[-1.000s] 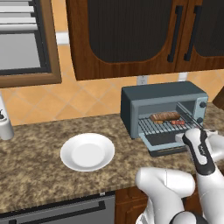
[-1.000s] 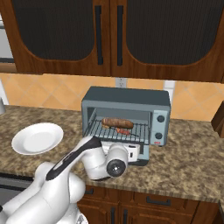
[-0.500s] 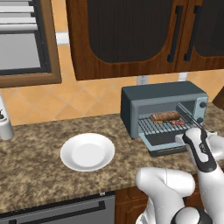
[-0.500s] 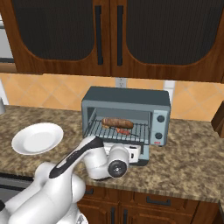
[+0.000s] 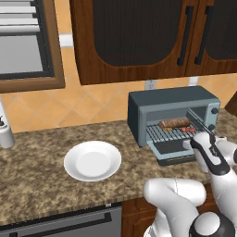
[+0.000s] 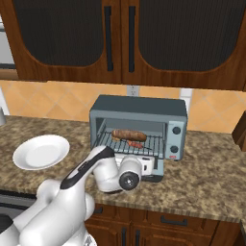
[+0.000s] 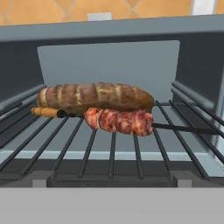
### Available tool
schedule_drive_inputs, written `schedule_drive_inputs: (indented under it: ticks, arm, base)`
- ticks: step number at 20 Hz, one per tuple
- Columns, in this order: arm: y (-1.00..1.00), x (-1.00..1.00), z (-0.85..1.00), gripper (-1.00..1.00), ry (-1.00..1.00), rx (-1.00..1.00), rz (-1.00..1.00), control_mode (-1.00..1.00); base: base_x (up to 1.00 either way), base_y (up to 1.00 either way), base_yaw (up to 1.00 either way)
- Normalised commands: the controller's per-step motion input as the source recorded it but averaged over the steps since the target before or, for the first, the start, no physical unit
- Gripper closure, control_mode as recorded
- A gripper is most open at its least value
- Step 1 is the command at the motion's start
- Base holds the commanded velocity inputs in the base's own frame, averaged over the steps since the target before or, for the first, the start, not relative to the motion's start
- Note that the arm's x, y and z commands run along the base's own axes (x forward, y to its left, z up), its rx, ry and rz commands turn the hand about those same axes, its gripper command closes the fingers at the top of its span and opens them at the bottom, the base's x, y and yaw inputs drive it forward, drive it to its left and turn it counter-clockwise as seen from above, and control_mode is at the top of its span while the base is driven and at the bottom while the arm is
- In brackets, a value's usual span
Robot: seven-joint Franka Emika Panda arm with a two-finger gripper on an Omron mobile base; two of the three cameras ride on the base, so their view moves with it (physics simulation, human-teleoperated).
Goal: Pick up the kebab skewer and baguette bread, and place them inside the toaster oven. Close the toaster oven door and start by setting the timer.
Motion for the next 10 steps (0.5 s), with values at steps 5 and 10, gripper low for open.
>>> schedule_drive_inputs:
  ticks: [5,10]
  arm:
    - [0.0,0.15,0.0,-1.0,0.0,0.0,0.0,-1.0]
    - [0.0,0.08,0.0,-1.0,0.01,0.0,0.0,-1.0]
  base:
    - [0.0,0.0,0.0]
    - [0.0,0.0,0.0]
